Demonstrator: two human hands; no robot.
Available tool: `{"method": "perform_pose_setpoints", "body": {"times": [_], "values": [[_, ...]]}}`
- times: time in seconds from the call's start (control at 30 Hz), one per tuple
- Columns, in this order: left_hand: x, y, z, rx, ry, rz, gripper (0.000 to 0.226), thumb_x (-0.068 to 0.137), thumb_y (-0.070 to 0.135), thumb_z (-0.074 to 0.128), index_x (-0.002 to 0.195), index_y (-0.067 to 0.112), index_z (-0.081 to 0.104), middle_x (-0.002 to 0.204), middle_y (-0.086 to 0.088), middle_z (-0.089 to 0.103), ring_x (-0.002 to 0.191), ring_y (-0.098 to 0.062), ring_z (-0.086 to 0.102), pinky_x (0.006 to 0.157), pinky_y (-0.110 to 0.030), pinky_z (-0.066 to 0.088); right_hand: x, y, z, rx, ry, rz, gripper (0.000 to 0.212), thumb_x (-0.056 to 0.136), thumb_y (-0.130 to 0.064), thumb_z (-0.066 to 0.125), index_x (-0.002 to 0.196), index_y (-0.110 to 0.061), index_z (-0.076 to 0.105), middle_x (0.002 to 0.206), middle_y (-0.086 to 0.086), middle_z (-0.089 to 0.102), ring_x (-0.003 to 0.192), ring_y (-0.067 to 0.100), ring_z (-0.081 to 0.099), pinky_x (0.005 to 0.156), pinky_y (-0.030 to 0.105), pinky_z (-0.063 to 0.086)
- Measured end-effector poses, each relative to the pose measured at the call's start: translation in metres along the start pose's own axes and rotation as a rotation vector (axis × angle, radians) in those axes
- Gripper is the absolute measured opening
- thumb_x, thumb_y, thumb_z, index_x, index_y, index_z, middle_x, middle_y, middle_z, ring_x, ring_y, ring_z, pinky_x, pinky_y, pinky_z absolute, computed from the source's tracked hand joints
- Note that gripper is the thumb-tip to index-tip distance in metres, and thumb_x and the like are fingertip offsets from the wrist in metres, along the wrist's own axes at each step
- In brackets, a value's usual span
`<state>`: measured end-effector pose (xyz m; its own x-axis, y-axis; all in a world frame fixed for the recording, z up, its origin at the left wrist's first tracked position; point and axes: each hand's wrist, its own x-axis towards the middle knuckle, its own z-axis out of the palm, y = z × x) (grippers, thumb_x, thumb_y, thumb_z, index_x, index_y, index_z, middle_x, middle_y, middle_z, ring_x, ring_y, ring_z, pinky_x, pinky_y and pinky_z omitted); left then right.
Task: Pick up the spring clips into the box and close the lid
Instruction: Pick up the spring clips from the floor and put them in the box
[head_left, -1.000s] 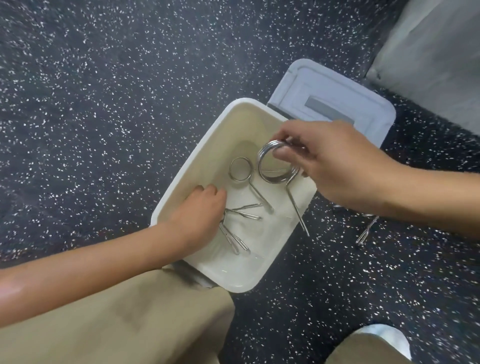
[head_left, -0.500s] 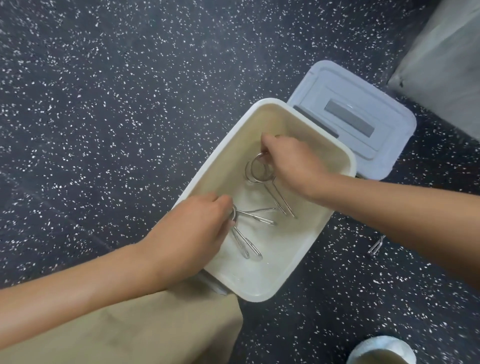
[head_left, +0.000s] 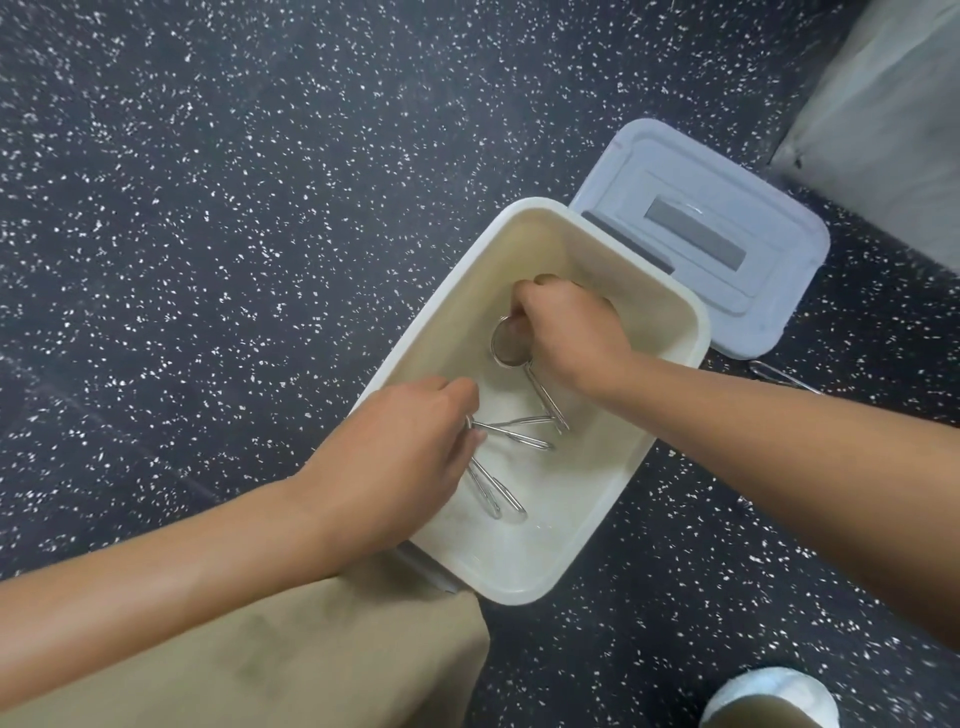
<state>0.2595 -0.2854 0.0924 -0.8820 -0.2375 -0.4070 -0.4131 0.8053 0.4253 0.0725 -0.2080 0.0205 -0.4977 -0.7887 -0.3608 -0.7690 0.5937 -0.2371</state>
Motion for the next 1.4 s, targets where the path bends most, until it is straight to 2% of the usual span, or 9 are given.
{"method": "perform_pose_setpoints", "body": {"times": [0.1, 0.2, 0.37, 0.47, 0.67, 0.8, 0.97, 1.27, 1.4], "values": [[0.005, 0.006, -0.004, 0.002, 0.019, -0.002, 0.021, 0.098, 0.039, 0.044, 0.103, 0.023, 0.057, 0.096, 0.005, 0.064, 0.086, -0.025, 0.062, 0.073, -0.04, 0.05, -0.001, 0.003, -0.002, 0.008, 0.02, -0.018, 0.019, 0.094, -0.017, 0.053, 0.109, -0.011, 0.063, 0.104, 0.01, 0.063, 0.095, 0.035, 0.06, 0.065, 0.034, 0.037], [0.01, 0.012, -0.008, 0.002, 0.042, 0.004, 0.025, 0.098, 0.041, 0.045, 0.111, 0.023, 0.058, 0.103, 0.003, 0.066, 0.092, -0.026, 0.064, 0.076, -0.04, 0.051, -0.003, 0.003, -0.008, 0.016, 0.03, -0.042, 0.019, 0.092, -0.014, 0.057, 0.109, -0.01, 0.063, 0.105, 0.011, 0.064, 0.095, 0.035, 0.061, 0.07, 0.037, 0.048], [0.019, 0.026, -0.02, -0.027, 0.08, 0.069, 0.011, 0.096, 0.039, 0.049, 0.105, 0.033, 0.048, 0.101, 0.001, 0.067, 0.089, -0.029, 0.065, 0.073, -0.041, 0.053, -0.02, 0.011, -0.041, 0.148, 0.061, -0.063, 0.013, 0.089, -0.021, 0.058, 0.1, -0.021, 0.066, 0.1, 0.005, 0.067, 0.09, 0.031, 0.063, 0.075, 0.041, 0.054], [0.026, 0.039, -0.025, -0.037, 0.1, 0.076, 0.015, 0.096, 0.039, 0.05, 0.102, 0.026, 0.054, 0.098, 0.0, 0.068, 0.091, -0.027, 0.064, 0.074, -0.042, 0.052, -0.047, 0.024, -0.072, 0.201, 0.099, -0.102, 0.014, 0.094, -0.024, 0.057, 0.102, -0.023, 0.069, 0.103, -0.001, 0.071, 0.094, 0.023, 0.063, 0.077, 0.038, 0.053], [0.043, 0.076, -0.029, -0.066, 0.11, 0.143, 0.023, 0.097, 0.041, 0.051, 0.103, 0.022, 0.062, 0.097, 0.002, 0.07, 0.093, -0.023, 0.065, 0.077, -0.04, 0.053, -0.107, 0.075, -0.116, 0.306, 0.145, 0.03, 0.009, 0.095, -0.03, 0.065, 0.095, -0.025, 0.071, 0.087, -0.014, 0.07, 0.073, -0.002, 0.058, 0.064, 0.006, 0.039], [0.05, 0.098, -0.033, -0.053, 0.125, 0.226, 0.023, 0.097, 0.041, 0.052, 0.104, 0.023, 0.065, 0.098, 0.005, 0.071, 0.093, -0.019, 0.065, 0.077, -0.039, 0.054, -0.137, 0.126, -0.117, 0.344, 0.224, 0.217, 0.006, 0.094, -0.029, 0.067, 0.09, -0.027, 0.071, 0.074, -0.02, 0.062, 0.062, -0.003, 0.057, 0.055, 0.007, 0.035], [0.065, 0.121, -0.036, 0.024, 0.035, 0.33, 0.025, 0.095, 0.044, 0.05, 0.103, 0.025, 0.065, 0.101, 0.008, 0.069, 0.093, -0.019, 0.066, 0.079, -0.039, 0.055, -0.162, 0.188, -0.082, 0.385, 0.297, 0.443, 0.005, 0.093, -0.028, 0.068, 0.089, -0.027, 0.071, 0.082, -0.014, 0.066, 0.073, 0.002, 0.059, 0.066, 0.026, 0.044], [0.105, 0.184, -0.041, 0.363, -0.164, 0.527, 0.028, 0.096, 0.047, 0.045, 0.105, 0.026, 0.061, 0.1, 0.005, 0.064, 0.086, -0.021, 0.062, 0.076, -0.04, 0.053, -0.195, 0.233, -0.007, 0.349, 0.188, 0.64, 0.012, 0.095, -0.025, 0.061, 0.105, -0.023, 0.067, 0.096, -0.004, 0.069, 0.085, 0.02, 0.063, 0.075, 0.037, 0.053], [0.139, 0.21, -0.026, 0.449, -0.287, 0.577, 0.027, 0.096, 0.047, 0.046, 0.108, 0.028, 0.062, 0.104, 0.005, 0.064, 0.087, -0.02, 0.062, 0.077, -0.041, 0.055, -0.196, 0.243, 0.015, 0.394, 0.21, 0.675, 0.019, 0.097, -0.022, 0.057, 0.115, -0.023, 0.062, 0.108, -0.001, 0.069, 0.102, 0.023, 0.06, 0.085, 0.042, 0.052]]}}
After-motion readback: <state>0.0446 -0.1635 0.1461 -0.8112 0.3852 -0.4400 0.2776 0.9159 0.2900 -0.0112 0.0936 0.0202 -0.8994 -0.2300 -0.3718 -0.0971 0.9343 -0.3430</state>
